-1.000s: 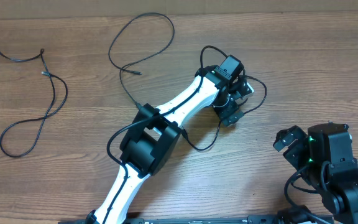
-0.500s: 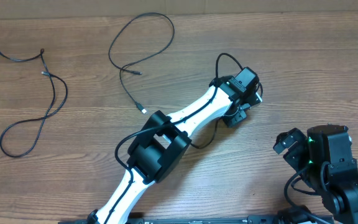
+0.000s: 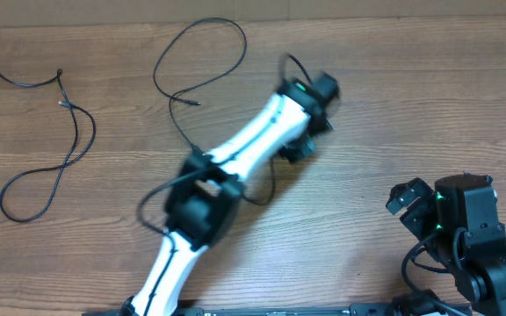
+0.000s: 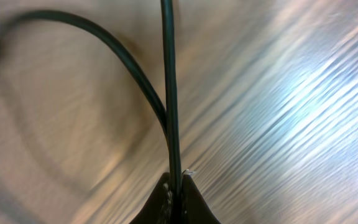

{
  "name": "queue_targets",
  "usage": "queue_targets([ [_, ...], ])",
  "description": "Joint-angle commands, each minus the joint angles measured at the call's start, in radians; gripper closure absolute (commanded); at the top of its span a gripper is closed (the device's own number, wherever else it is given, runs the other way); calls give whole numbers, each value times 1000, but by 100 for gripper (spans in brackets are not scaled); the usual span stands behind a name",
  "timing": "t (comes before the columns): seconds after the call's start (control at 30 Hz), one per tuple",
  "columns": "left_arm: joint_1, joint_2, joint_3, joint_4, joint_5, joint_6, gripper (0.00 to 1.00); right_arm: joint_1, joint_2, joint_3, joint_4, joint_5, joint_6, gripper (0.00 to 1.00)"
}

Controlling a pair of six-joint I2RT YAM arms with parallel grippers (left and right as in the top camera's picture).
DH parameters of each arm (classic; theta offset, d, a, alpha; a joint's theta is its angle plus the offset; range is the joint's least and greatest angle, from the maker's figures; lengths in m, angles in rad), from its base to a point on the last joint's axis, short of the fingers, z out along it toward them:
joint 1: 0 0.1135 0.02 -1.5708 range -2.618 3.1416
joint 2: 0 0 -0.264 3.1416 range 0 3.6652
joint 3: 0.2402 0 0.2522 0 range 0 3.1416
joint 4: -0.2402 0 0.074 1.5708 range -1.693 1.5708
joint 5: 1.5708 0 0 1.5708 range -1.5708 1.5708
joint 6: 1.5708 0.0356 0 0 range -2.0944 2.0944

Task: Untangle cables
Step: 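Carry the cable with the left gripper toward the left side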

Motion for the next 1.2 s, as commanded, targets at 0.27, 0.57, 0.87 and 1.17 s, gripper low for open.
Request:
queue_targets([
  [0.27,413,-529,58,-238,68,-119,96,2,-5,2,48,1,-2,0],
  [0.57,612,-816,58,-271,845,415,96,2,-5,2,59,0,-2,0],
  [0.87,746,-1091,58,-16,801,434,96,2,-5,2,58,0,-2,0],
  [1.17,755,-1058,56,14,-193,-187,96,2,-5,2,55,0,-2,0],
])
